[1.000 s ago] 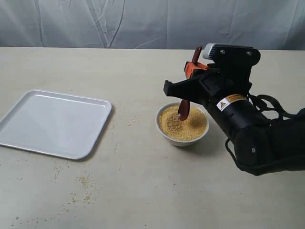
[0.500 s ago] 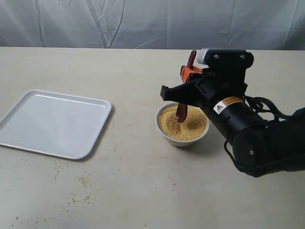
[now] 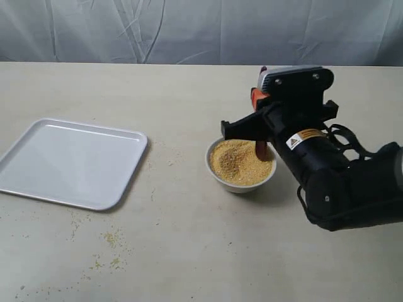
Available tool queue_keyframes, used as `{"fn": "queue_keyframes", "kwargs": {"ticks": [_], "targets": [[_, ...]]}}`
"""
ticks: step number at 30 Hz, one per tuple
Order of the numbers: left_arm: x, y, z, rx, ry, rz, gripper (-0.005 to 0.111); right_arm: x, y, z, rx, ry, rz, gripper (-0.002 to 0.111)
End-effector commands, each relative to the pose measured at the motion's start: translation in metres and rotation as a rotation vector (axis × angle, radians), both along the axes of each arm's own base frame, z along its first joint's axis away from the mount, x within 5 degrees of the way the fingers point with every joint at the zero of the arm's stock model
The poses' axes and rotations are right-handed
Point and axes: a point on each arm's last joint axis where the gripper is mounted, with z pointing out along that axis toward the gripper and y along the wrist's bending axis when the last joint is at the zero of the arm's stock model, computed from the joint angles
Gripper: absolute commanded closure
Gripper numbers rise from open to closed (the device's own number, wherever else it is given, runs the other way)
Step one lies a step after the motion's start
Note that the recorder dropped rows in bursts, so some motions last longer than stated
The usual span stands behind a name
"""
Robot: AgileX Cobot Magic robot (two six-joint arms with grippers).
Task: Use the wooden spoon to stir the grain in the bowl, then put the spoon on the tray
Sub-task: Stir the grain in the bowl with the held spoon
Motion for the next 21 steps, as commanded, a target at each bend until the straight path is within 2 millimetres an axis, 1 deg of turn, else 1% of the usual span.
{"fn": "queue_keyframes", "kwargs": {"ticks": [1,6,9,11,13,15,19,21], "targets": [[0.0,0.0,-0.001,-0.004,-0.01,0.0,0.106,0.002,0.007,-0.015,0.003,0.026,0.061,0.109],[0.0,0.0,-0.001,-0.004,-0.01,0.0,0.106,-0.001,0.015,-0.015,0.092,0.035,0.137,0.109],[0.0,0.0,-0.001,-0.004,-0.01,0.0,0.106,-0.001,0.016,-0.015,0.089,0.031,0.153,0.109],[0.0,0.0,-0.001,-0.004,-0.01,0.0,0.106,0.0,0.014,-0.015,0.065,0.025,0.126,0.109],[0.0,0.0,-0.001,-0.004,-0.01,0.0,0.106,0.001,0.008,-0.011,0.053,0.014,0.069,0.109],[0.0,0.0,-0.001,-0.004,-0.01,0.0,0.106,0.001,0.005,-0.004,0.077,0.014,0.038,0.109],[0.0,0.0,-0.001,-0.004,-0.01,0.0,0.106,-0.002,0.002,0.017,0.123,-0.012,0.041,0.109],[0.0,0.0,-0.001,-0.004,-0.01,0.0,0.106,-0.003,0.002,0.022,0.113,-0.029,0.043,0.109]]}}
